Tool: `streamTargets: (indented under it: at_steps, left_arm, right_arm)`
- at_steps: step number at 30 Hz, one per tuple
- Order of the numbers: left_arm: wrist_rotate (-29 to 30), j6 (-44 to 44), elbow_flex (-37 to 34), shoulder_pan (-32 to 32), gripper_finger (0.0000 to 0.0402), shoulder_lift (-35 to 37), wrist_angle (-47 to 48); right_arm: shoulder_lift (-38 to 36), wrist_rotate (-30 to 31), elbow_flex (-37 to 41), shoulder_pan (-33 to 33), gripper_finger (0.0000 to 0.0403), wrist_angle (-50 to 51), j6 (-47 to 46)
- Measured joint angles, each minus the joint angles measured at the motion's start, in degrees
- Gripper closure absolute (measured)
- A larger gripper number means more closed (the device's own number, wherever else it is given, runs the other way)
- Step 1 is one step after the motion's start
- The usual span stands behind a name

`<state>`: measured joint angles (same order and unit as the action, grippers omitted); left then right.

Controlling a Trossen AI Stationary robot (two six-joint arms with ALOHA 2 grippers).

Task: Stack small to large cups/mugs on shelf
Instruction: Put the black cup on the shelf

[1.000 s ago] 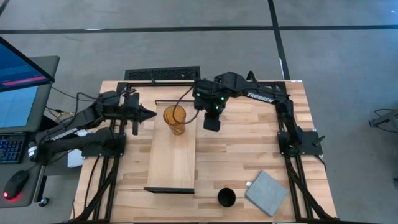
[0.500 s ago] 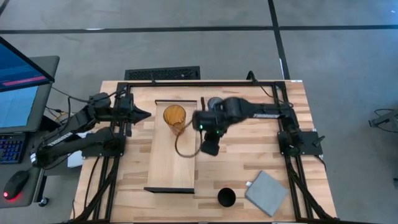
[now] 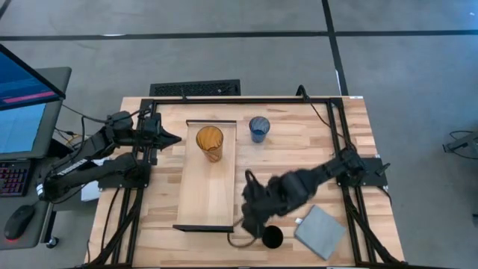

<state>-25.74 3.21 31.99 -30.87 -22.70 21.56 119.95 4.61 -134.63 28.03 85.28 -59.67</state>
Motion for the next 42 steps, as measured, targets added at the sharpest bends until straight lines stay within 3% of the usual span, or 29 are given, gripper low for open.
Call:
streamTargets:
  at_steps: [5,13,18,32,42]
  left_arm:
    - [0.0,-0.49,0.0,0.0,0.0401,0.0,0.03]
    - [-2.41,1.35,0.0,0.0,0.0401,0.0,0.04]
    - [-2.49,1.95,0.0,0.0,0.0401,0.0,0.04]
    - [-2.45,3.49,0.01,0.0,0.0401,0.0,0.02]
    - [-2.33,3.22,0.0,0.0,0.0401,0.0,2.14]
  right_arm:
    - [1.4,0.0,-0.03,3.09,0.031,-5.73,-7.0]
    - [1.28,0.18,-0.07,7.1,0.031,-6.08,-18.39]
    - [1.28,3.94,-0.07,9.42,0.0306,-5.94,-22.83]
    - [1.28,6.0,-0.07,11.68,0.0203,-6.39,-22.43]
    - [1.28,4.19,5.29,12.52,0.0199,-9.27,-31.92]
